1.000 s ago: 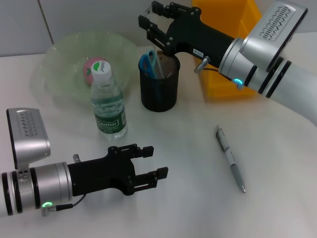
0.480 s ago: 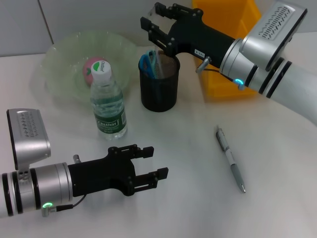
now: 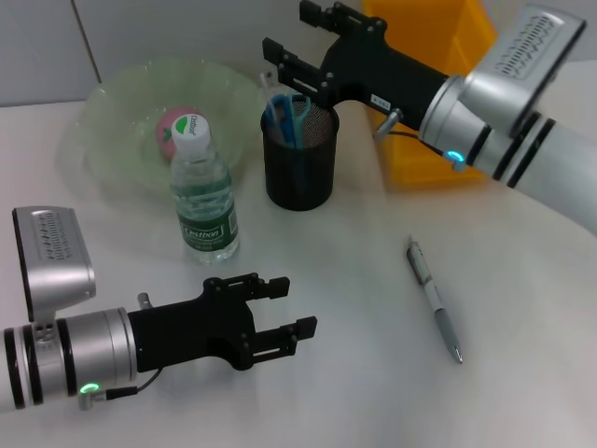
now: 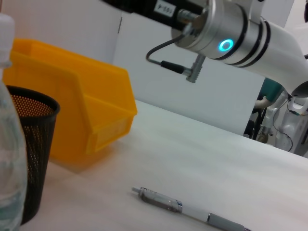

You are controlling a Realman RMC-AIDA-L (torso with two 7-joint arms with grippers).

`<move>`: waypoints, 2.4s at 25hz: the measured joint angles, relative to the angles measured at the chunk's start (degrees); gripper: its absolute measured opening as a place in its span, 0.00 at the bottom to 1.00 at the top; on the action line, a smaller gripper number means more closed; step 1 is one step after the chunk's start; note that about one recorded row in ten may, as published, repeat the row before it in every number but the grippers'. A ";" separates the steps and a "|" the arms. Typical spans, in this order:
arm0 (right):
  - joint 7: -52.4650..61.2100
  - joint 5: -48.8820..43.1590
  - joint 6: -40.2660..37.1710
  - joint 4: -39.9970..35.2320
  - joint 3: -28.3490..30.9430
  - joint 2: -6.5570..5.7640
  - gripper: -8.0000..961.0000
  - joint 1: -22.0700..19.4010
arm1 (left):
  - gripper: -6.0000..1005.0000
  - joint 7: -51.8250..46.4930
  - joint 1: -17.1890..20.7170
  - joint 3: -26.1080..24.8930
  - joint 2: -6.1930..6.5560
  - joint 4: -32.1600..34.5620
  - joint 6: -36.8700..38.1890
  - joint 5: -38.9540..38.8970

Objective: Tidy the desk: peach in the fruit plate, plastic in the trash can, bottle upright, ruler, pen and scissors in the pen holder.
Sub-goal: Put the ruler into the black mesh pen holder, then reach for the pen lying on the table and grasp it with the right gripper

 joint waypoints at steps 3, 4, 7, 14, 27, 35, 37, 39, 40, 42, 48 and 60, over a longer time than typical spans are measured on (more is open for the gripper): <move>0.87 0.14 -3.84 -2.49 0.57 -0.09 0.68 -2.83 | 0.67 0.06 0.09 0.07 0.02 0.00 0.00 0.00; 2.99 0.18 -5.25 -5.68 0.71 -0.16 0.69 -5.26 | 0.67 0.08 0.10 0.12 0.04 0.00 0.00 0.00; 6.44 0.19 -5.21 -10.21 0.75 -0.28 0.73 -8.10 | 0.67 0.17 0.14 0.24 0.08 0.08 0.15 0.00; 20.93 -6.79 1.06 -27.28 0.76 -0.54 0.86 -17.04 | 0.67 0.93 0.15 0.69 0.10 0.18 0.39 0.07; 79.66 -56.86 -4.18 -64.76 17.76 -0.53 0.86 -23.07 | 0.67 2.71 0.62 0.31 -0.07 1.56 0.47 1.53; 102.78 -77.38 -19.04 -75.24 25.55 -2.30 0.86 -17.79 | 0.67 3.71 0.57 0.21 -0.09 1.68 0.54 1.58; 110.64 -85.82 -27.48 -74.37 25.85 -4.29 0.86 -13.02 | 0.67 4.10 0.49 0.20 -0.09 1.68 0.40 1.59; 112.44 -88.51 -30.50 -73.42 25.77 -4.82 0.86 -11.25 | 0.67 4.10 0.49 0.20 -0.09 1.68 0.40 1.59; 113.85 -90.93 -33.13 -72.35 25.72 -5.37 0.86 -9.38 | 0.67 4.10 0.49 0.20 -0.09 1.68 0.40 1.59; 117.12 -96.62 -38.09 -69.62 25.33 -5.96 0.86 -5.09 | 0.67 5.19 0.19 0.17 -0.09 2.57 0.20 1.59; 119.83 -103.41 -39.07 -66.66 25.15 -4.51 0.86 -1.19 | 0.67 6.79 0.41 0.09 -0.16 2.90 0.18 1.37; 125.53 -108.12 -35.24 -53.62 23.89 -1.62 0.86 2.81 | 0.67 9.44 1.44 -0.69 -0.29 2.90 0.08 1.06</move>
